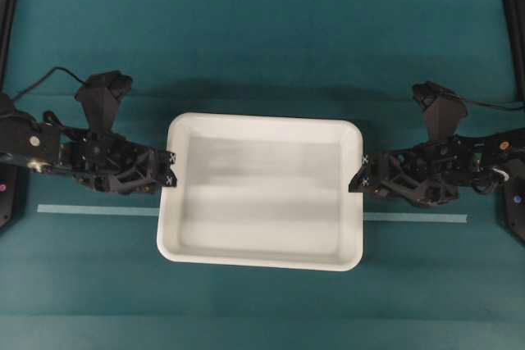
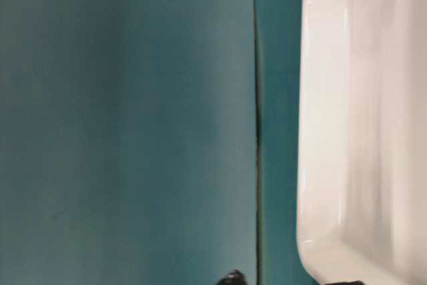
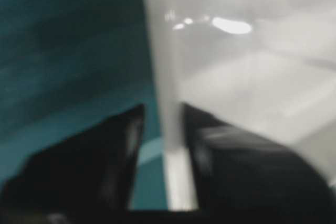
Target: Lift the white case with both hands.
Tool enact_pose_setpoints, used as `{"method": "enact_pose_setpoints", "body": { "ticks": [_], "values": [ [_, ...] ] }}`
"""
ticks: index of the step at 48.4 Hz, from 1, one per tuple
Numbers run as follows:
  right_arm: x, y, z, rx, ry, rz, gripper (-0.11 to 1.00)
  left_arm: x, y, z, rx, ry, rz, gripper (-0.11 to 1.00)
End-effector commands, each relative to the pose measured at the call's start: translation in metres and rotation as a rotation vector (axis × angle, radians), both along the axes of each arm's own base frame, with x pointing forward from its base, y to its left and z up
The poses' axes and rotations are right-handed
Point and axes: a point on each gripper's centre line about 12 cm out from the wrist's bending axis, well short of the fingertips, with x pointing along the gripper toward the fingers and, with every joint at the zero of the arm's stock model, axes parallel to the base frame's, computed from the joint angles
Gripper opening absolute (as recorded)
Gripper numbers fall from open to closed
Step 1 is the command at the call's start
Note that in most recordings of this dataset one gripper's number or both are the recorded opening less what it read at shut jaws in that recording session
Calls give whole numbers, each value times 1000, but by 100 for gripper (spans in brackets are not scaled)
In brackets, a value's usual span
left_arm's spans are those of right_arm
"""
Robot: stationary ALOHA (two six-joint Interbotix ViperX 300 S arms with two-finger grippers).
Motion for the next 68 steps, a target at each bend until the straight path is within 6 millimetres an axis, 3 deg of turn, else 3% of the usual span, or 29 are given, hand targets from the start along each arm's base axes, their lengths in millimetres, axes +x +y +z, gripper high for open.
{"method": "enact_pose_setpoints", "body": {
  "ticks": [1, 4, 8, 12, 25, 34, 46, 56, 68],
  "values": [
    [4, 0, -4, -8, 13, 12, 85, 4, -1, -1, 5, -15, -11, 47],
    [5, 1, -3, -15, 7, 24, 92, 6, -1, 2, 5, -35, -10, 66],
    [5, 3, -2, -18, 4, 35, 92, 8, -1, 4, 6, -43, -11, 88],
    [5, 4, 0, -18, -2, 38, 92, 9, -1, 6, 7, -46, -13, 99],
    [6, 4, 10, -19, -41, 38, 92, 7, -1, 9, 11, -55, -18, 97],
    [6, 4, 28, -23, -105, 41, 92, 5, -1, 22, 17, -91, -22, 97],
    [3, 4, 54, -35, -205, 48, 92, -4, -6, 51, 52, -109, -81, 97],
    [-1, -2, 80, -52, -307, 31, 92, -12, -7, 85, 62, -187, -88, 97],
    [0, -5, 122, -215, -440, 154, 92, -22, -7, 119, 82, -315, -97, 97]
  ]
}}
